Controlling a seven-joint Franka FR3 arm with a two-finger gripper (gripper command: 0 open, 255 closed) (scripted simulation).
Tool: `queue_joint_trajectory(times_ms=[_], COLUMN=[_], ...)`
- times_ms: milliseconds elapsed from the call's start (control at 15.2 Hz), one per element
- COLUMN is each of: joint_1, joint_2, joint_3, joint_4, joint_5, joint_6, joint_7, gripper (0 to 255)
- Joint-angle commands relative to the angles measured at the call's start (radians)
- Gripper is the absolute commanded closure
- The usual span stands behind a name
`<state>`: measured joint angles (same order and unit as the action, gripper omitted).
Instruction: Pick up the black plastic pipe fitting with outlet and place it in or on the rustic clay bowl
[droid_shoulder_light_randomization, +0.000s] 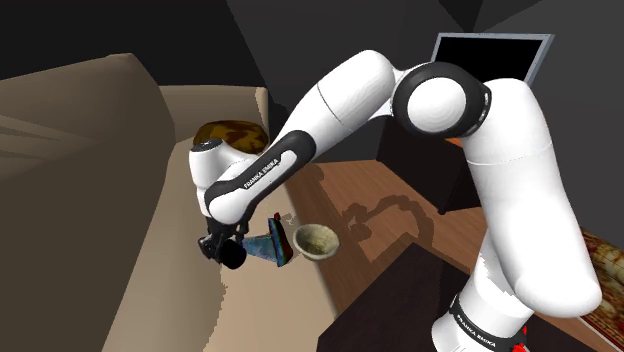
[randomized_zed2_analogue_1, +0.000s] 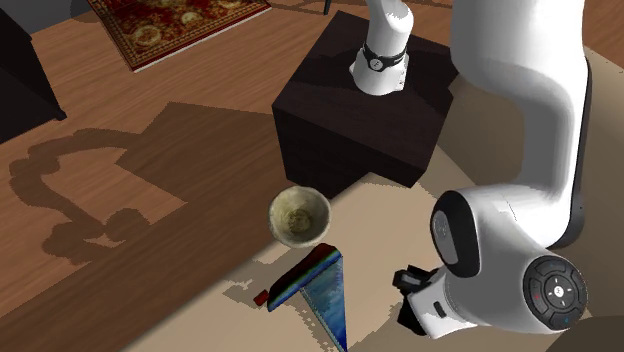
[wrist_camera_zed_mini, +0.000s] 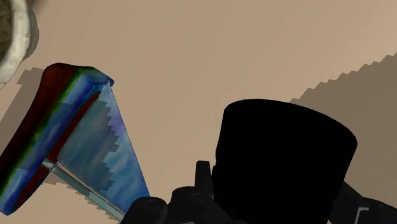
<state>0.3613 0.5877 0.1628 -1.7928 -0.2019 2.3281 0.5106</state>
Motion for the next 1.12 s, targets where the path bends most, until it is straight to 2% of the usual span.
queue_joint_trajectory(times_ms=[0, 66, 528, 1056], joint_1=[-0.002, -0.002, -0.114, -0.244], joint_2=[-0.020, -0.026, -0.166, -0.284], joint_3=[0.004, 0.005, -0.015, -0.054], joint_4=[0.001, 0.001, -0.242, -0.447], joint_5=[0.005, 0.007, 0.020, 0.037], joint_6=[-0.021, -0.027, 0.088, 0.188], joint_7=[-0.003, -0.004, -0.119, -0.285], gripper=[255, 255, 255, 255])
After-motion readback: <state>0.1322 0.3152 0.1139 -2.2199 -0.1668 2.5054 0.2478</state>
